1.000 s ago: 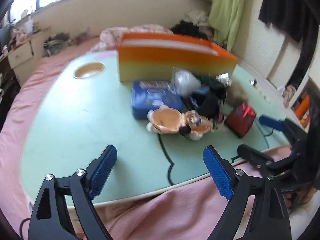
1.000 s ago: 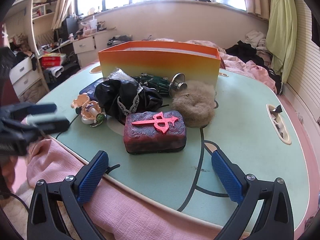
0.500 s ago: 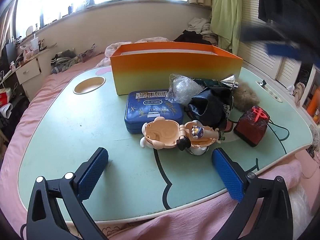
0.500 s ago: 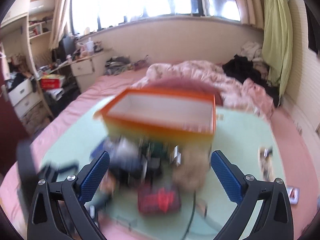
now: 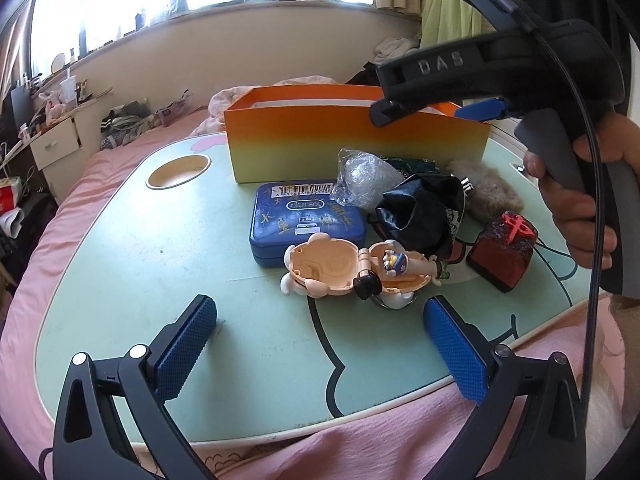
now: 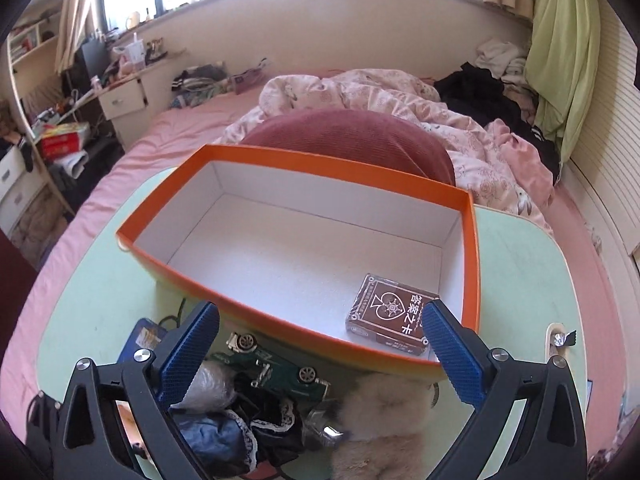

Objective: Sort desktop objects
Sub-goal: 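Grasp the brown printed card in the box with the right gripper, set it on the table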

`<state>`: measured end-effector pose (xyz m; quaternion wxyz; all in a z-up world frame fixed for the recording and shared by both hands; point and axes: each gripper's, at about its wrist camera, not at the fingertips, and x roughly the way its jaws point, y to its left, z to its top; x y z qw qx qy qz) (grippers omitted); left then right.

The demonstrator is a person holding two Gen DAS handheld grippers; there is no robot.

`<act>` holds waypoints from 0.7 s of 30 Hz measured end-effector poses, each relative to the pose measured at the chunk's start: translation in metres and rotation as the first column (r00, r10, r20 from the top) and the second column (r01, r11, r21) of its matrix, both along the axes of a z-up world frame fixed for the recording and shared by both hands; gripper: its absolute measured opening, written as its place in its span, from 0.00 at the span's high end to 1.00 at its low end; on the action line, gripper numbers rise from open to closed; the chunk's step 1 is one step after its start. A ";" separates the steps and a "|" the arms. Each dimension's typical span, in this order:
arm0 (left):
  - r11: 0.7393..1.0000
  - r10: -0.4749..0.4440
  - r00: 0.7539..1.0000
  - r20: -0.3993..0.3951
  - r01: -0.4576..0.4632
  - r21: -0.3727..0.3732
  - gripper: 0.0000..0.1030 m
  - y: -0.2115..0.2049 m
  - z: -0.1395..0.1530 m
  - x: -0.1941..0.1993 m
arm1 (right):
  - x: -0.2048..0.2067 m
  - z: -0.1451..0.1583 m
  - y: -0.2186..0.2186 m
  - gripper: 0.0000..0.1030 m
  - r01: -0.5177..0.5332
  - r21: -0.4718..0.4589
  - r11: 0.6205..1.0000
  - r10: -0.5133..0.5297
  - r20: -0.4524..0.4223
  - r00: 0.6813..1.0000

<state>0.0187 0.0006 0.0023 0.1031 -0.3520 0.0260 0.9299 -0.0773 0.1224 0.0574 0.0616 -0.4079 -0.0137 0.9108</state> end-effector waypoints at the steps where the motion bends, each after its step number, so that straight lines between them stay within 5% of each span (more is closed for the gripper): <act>1: 1.000 0.000 1.000 0.000 0.000 0.000 0.00 0.000 0.000 0.000 | 0.001 -0.002 0.000 0.01 0.000 0.015 1.000 0.000 0.001 1.000; 7: 1.000 0.000 1.000 0.000 0.000 0.000 0.00 0.000 0.000 0.000 | 0.002 -0.004 0.004 0.01 -0.016 -0.007 1.000 0.016 0.006 1.000; 12: 1.000 0.000 1.000 0.000 0.000 0.000 0.00 0.000 0.000 0.000 | 0.004 0.024 0.012 0.07 -0.046 -0.083 0.995 0.046 -0.001 0.999; 16: 1.000 0.000 1.000 0.000 0.000 0.000 0.00 0.000 0.000 0.000 | -0.022 0.027 0.038 0.49 0.000 -0.143 0.990 0.036 0.246 0.969; 21: 1.000 0.000 1.000 -0.001 0.000 -0.001 0.00 0.001 -0.001 0.002 | -0.051 0.010 0.054 0.52 0.069 -0.073 0.995 -0.031 0.433 0.901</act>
